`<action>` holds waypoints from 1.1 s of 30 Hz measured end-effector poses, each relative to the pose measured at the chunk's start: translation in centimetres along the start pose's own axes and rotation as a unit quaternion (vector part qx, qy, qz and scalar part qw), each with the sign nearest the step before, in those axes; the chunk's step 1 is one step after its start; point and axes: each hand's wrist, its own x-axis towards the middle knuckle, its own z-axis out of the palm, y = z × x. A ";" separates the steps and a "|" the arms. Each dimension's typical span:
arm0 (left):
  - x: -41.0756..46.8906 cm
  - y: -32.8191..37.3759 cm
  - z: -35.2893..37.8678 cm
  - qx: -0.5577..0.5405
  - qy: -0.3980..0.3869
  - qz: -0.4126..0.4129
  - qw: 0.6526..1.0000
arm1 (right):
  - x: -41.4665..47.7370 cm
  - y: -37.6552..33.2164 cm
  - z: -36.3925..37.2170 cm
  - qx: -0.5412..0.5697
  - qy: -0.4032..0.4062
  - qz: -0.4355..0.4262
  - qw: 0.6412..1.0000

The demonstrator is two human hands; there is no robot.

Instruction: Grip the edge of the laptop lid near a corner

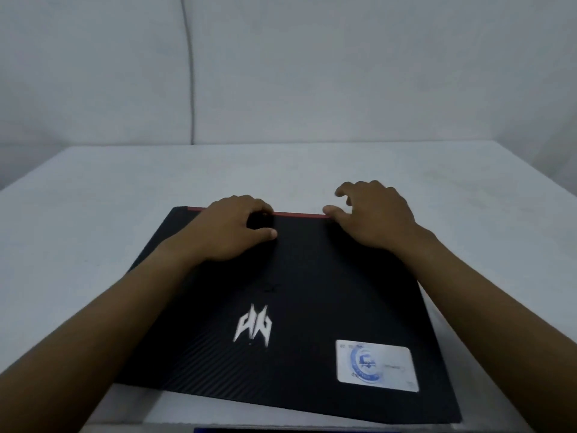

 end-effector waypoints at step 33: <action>-5.1 -14.9 -0.5 -0.213 0.124 -0.124 0.961 | 6.8 -20.0 7.7 0.002 0.002 -0.183 0.983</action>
